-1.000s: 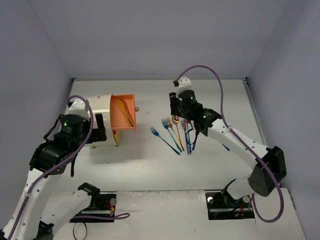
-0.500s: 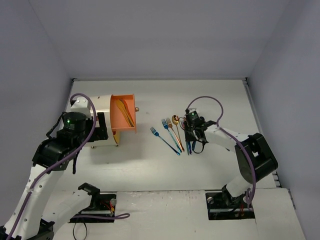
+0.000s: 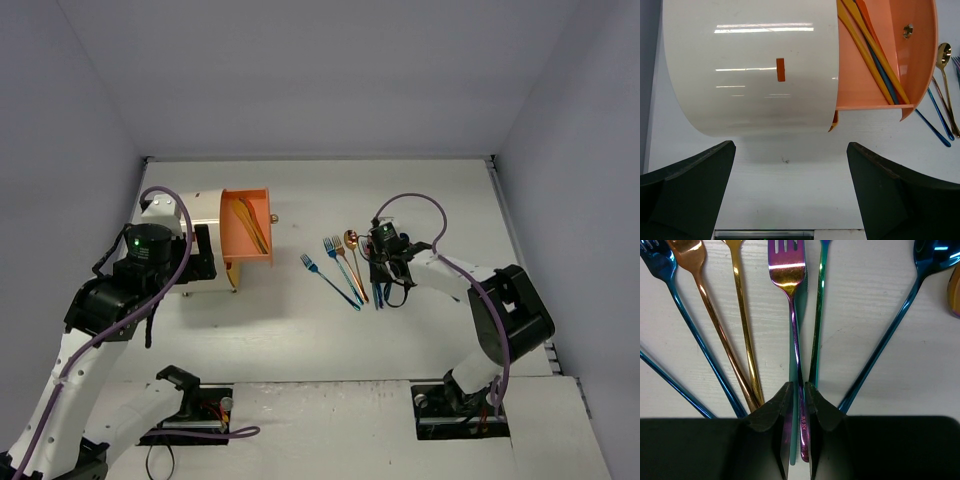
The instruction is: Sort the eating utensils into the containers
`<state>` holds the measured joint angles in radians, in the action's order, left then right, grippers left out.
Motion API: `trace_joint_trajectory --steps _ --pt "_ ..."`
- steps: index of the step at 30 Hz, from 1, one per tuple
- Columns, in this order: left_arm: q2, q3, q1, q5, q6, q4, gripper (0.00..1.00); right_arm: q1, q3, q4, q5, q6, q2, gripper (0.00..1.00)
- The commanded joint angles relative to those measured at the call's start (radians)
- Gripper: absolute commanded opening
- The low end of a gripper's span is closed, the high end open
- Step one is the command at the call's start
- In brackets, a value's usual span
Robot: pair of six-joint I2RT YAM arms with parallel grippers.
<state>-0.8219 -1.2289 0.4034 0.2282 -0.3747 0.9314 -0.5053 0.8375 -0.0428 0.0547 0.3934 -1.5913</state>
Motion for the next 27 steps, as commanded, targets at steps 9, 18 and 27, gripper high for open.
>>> trace_joint_trajectory --steps 9,18,27 --pt "-0.006 -0.02 -0.006 -0.007 0.003 -0.052 0.93 -0.03 0.006 0.027 0.005 0.025 -0.003 0.11" --pt "-0.005 -0.017 -0.006 -0.007 0.005 -0.052 0.93 -0.038 -0.006 0.024 0.04 0.07 -0.035 0.11" --pt "-0.002 -0.012 -0.006 -0.005 0.008 -0.051 0.93 -0.041 -0.016 0.015 0.088 0.097 -0.084 0.14"
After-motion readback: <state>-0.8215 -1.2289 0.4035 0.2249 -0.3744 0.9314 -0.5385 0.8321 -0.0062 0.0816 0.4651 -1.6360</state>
